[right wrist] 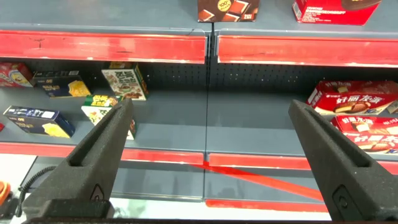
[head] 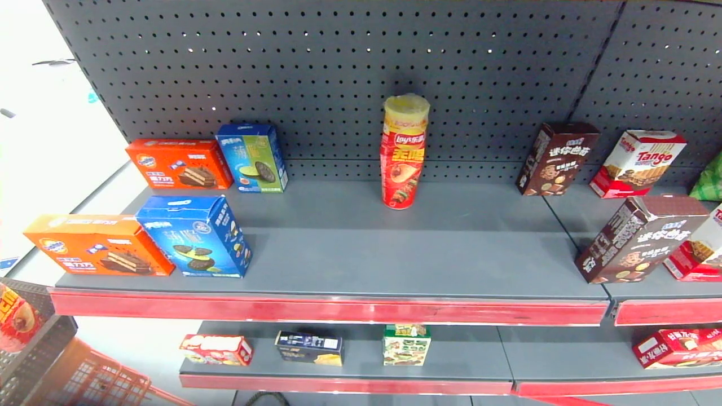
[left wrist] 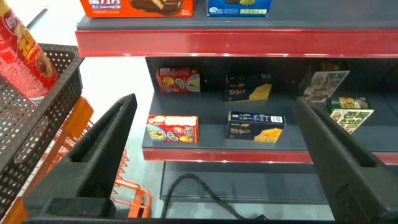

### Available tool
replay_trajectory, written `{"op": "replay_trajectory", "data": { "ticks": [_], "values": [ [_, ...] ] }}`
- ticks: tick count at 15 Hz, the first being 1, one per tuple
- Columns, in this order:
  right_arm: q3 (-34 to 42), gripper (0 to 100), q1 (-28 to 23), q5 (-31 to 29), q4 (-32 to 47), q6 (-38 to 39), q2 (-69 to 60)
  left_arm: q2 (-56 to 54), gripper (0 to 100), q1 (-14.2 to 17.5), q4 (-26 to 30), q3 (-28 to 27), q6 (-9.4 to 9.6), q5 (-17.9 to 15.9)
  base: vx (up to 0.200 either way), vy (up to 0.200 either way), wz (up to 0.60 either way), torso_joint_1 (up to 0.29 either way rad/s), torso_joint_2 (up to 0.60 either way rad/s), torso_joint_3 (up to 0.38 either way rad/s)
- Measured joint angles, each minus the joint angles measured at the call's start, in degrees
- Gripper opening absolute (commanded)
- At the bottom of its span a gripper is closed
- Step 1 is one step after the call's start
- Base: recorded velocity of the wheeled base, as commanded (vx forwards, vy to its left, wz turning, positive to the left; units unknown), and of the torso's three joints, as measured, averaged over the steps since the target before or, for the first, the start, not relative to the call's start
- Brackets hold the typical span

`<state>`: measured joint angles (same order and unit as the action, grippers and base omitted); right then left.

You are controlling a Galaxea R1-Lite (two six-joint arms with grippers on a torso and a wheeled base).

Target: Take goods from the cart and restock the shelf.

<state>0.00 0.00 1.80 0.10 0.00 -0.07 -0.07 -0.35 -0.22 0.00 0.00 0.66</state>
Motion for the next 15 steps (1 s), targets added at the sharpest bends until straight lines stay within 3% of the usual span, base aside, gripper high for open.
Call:
{"op": "replay_trajectory", "data": {
  "ticks": [10,15],
  "values": [
    [0.00,100,0.00,0.02,0.00,0.00,0.00,0.00,100,0.00,0.00,0.00,0.00,0.02,0.000,0.000,0.60,0.003,0.00,0.006],
    [0.00,100,-0.05,-0.26,-0.05,0.00,0.00,0.00,100,-0.02,0.00,0.00,0.05,-0.01,0.000,0.000,0.00,0.000,0.00,0.000]
  ]
}}
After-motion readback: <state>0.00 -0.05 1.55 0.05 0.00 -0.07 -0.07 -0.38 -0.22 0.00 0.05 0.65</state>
